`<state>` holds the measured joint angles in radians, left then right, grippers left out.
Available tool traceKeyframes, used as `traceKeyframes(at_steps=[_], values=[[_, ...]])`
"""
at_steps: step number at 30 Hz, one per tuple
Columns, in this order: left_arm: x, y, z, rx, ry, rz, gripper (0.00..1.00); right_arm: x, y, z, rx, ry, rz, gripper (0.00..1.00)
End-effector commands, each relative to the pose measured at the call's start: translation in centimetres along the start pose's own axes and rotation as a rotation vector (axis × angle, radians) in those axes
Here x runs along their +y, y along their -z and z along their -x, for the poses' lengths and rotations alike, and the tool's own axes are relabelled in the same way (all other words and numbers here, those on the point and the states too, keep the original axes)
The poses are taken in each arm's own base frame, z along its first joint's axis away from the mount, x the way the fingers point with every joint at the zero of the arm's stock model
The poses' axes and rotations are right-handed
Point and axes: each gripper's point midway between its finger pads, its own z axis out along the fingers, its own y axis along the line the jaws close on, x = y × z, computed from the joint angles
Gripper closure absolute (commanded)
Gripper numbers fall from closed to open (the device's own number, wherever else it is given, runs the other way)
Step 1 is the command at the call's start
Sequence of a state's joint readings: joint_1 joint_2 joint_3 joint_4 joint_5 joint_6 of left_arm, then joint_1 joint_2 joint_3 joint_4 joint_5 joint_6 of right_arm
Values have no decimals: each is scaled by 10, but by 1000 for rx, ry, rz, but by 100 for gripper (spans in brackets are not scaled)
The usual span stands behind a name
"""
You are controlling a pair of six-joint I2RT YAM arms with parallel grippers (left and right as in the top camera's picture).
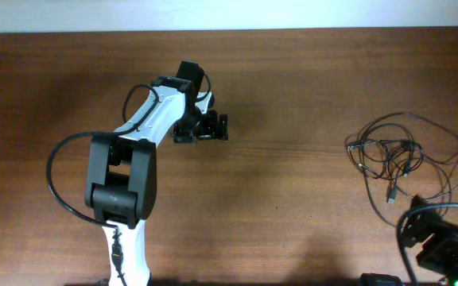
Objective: Untangle cables
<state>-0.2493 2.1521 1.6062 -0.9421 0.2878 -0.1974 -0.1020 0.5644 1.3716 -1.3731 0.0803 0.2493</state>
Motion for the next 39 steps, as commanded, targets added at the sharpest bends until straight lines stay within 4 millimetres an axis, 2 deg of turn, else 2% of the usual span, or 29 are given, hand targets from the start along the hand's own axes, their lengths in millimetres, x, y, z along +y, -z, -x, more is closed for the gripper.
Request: traceKeyframes(at_steps=[1,3,7,15,17,20,23,27,32,34,36,39], values=[[-7,11,2,-25,-33,-9,1,1,-10,-31,34,25,40,2],[-7,11,2,-25,-33,-9,1,2,-21,-39,8,36,63,2],[-7,11,2,-25,-33,-9,1,14,-37,-28,-154,38,143,2],[-7,11,2,-25,-33,-9,1,49,-34,27,-673,8,382,2],[-7,11,2,-25,-33,-9,1,52,-34,33,-792,0,419,2],[-7,11,2,-25,-33,-9,1,55,-41,30,-947,24,451,2],[-7,11,2,-25,-33,-9,1,56,-64,15,-968,45,456,1],[-7,11,2,-25,-33,-9,1,54,-110,-18,-862,54,434,1],[-7,11,2,-25,-33,-9,1,50,-145,-48,-737,78,393,2],[-7,11,2,-25,-33,-9,1,46,-167,-72,-609,95,363,2],[-7,11,2,-25,-33,-9,1,38,-192,-110,-425,110,322,2],[-7,11,2,-25,-33,-9,1,37,-191,-108,-437,107,315,2]])
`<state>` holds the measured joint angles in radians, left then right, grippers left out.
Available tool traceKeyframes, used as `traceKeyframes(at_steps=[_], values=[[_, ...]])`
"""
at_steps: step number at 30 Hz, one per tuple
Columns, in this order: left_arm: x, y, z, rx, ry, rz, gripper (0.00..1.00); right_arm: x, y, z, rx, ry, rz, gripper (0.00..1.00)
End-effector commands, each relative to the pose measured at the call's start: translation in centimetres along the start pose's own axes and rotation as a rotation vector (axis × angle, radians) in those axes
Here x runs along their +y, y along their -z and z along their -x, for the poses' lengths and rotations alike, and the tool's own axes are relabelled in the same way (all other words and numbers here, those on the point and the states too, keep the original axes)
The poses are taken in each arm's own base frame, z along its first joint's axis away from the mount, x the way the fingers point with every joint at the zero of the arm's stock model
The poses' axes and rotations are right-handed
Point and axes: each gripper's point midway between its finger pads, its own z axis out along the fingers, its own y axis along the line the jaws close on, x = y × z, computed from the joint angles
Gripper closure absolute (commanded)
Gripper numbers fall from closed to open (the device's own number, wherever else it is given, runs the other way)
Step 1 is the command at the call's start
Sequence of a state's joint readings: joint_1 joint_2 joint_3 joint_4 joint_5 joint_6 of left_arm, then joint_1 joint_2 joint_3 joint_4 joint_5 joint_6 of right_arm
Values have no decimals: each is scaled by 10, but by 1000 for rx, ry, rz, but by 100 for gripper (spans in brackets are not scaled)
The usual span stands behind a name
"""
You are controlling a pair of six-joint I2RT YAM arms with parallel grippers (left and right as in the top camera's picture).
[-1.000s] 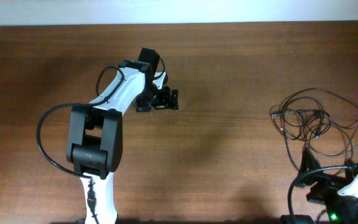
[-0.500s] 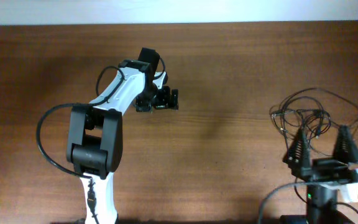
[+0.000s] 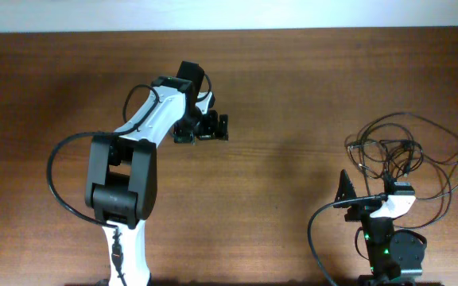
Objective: Untangle cables
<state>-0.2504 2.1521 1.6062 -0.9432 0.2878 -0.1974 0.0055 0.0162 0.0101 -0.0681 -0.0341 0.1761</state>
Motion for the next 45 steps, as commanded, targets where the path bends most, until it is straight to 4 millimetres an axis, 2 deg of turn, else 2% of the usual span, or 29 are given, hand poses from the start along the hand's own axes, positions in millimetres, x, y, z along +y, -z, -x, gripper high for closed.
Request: traceKeyframes(at_steps=[1,27,31,34,36,40,45], values=[[-6,11,2,-26,-32,-9,1,1,0,-1,-1,12,3,2],[-6,11,2,-26,-32,-10,1,1,0,-1,0,12,3,2],[-5,6,1,-14,-28,-7,1,1,0,-1,0,12,3,2],[-11,10,1,-23,-43,-10,1,1,0,-1,0,12,3,2],[-22,24,2,-57,-68,-18,1,1,0,-1,0,12,3,2],[-49,70,4,-167,-130,-46,1,1,0,-1,0,12,3,2],[-77,144,-2,-340,-199,-87,1,1,0,-1,0,12,3,2]])
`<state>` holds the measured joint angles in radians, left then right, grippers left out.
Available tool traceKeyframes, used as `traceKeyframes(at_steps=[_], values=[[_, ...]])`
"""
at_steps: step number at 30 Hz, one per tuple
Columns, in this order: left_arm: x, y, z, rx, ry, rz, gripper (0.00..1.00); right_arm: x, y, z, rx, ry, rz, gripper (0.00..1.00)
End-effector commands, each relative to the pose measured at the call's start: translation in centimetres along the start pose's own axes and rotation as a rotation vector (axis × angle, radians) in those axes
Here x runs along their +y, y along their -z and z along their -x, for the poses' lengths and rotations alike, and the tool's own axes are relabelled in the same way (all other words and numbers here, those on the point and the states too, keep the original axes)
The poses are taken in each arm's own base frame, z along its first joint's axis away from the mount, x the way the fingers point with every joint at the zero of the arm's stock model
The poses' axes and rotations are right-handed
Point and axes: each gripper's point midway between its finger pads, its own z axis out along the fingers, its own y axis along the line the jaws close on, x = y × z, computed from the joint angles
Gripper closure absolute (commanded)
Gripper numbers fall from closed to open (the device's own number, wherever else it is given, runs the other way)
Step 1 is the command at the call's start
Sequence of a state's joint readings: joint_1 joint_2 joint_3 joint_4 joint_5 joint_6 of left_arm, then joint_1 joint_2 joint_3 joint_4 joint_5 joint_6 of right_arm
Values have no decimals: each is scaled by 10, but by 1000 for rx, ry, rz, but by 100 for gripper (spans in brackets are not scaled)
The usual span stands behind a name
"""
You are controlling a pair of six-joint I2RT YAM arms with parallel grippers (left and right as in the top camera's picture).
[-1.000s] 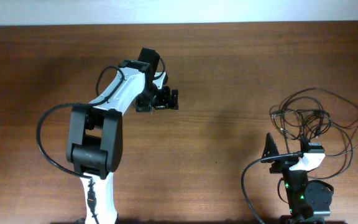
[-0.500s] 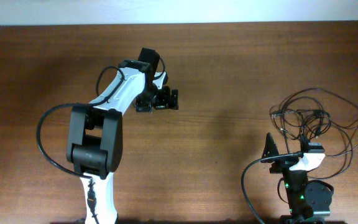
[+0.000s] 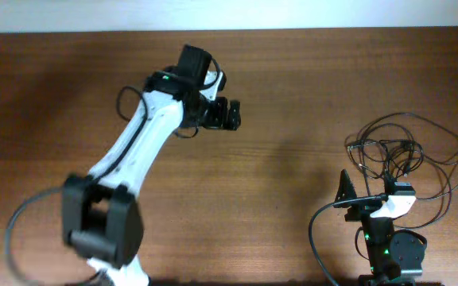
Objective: Untangle cables
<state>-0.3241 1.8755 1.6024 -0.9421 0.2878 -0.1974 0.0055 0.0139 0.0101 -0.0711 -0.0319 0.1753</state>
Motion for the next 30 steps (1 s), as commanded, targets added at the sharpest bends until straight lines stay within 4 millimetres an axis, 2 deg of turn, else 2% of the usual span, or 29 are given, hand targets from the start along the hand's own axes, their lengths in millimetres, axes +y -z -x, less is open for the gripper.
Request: traceKeyframes(at_steps=[1,4,8,9,11,13,17,22,26,30], values=[[-16,57,12,-144,-60,-7,1,1,0,-1,0,11,5,2],[-11,98,19,-261,-75,79,1,1,0,-1,0,11,5,2],[-23,143,21,-382,-100,67,1,1,0,-1,0,11,5,2],[-28,161,19,-424,-109,59,1,1,0,-1,0,11,5,2],[-21,168,15,-436,-102,100,1,1,0,-1,0,11,5,2],[-14,167,10,-419,-92,136,1,1,0,-1,0,11,5,2],[4,137,0,-387,-154,193,1,1,0,-1,0,11,5,2],[17,84,-3,-485,-179,161,1,1,0,-1,0,11,5,2],[30,39,-20,-545,-194,132,1,1,0,-1,0,11,5,2],[31,17,-34,-606,-221,69,1,1,0,-1,0,11,5,2]])
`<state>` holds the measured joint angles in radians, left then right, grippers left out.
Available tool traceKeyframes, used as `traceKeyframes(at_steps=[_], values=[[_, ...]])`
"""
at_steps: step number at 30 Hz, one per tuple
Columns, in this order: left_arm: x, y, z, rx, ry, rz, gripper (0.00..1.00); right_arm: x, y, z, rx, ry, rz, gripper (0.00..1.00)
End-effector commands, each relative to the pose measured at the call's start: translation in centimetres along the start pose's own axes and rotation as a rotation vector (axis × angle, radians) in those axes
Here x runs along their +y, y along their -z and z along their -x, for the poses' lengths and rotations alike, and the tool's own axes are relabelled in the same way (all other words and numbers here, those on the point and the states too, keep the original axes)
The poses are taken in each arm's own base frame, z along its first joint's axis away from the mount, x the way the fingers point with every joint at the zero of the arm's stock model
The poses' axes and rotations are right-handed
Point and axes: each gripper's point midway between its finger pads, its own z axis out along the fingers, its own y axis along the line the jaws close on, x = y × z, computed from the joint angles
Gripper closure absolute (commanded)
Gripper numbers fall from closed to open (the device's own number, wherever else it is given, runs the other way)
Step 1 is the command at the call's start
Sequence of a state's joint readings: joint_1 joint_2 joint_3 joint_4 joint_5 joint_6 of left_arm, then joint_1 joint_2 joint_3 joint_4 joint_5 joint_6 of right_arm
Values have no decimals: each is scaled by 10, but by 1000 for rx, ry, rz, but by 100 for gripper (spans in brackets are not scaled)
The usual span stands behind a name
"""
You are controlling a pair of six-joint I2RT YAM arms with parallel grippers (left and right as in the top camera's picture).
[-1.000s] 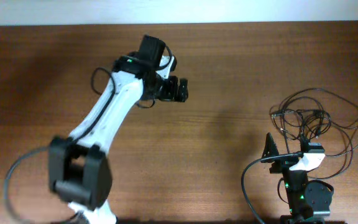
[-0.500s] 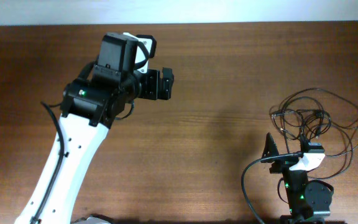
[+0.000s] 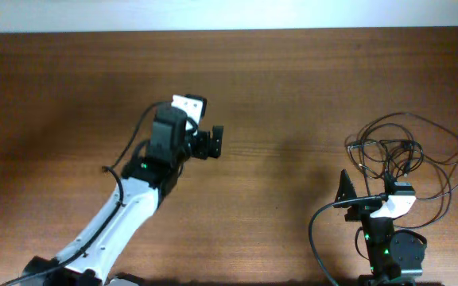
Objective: Untangle cables
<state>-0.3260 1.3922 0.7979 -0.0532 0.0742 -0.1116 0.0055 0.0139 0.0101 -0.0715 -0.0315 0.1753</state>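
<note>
A loose tangle of thin dark cables [image 3: 408, 155] lies on the brown table at the far right, with several loops spreading toward the right edge. My left gripper [image 3: 215, 141] hovers over the middle-left of the table, far from the cables. Its fingers look apart with nothing between them. My right arm sits folded at the bottom right. Its gripper [image 3: 345, 187] points away from me just left of the tangle's lower strands, too small and dark to read its state.
The right arm's base [image 3: 388, 250] and its black hose stand directly in front of the tangle. The table's far edge [image 3: 229, 32] meets a pale wall. Bare wood [image 3: 293, 159] lies between the left gripper and the cables.
My left arm has changed pose and its gripper now sits a little nearer to me and slightly left of where it was. The right arm and the cables have not moved.
At first the right arm lay low in the bottom right corner and the left gripper hung over the middle-left. Then the right arm stood folded beside the tangle. Later the left arm reached farther out, and now it has drawn back.
</note>
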Motion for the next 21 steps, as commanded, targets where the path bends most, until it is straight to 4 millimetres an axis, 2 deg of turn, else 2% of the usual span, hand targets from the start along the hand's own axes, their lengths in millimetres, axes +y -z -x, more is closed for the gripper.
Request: traceKeyframes(at_steps=[1,11,17,21], values=[[-6,1,-21,-46,-15,-68,1,1,0,-1,-1,11,6,2],[18,5,-80,-38,33,-69,1,1,0,-1,-1,11,6,2],[23,26,-107,-157,24,-59,1,1,0,-1,0,11,5,2],[37,41,-128,-189,59,-19,1,1,0,-1,-1,11,6,2]])
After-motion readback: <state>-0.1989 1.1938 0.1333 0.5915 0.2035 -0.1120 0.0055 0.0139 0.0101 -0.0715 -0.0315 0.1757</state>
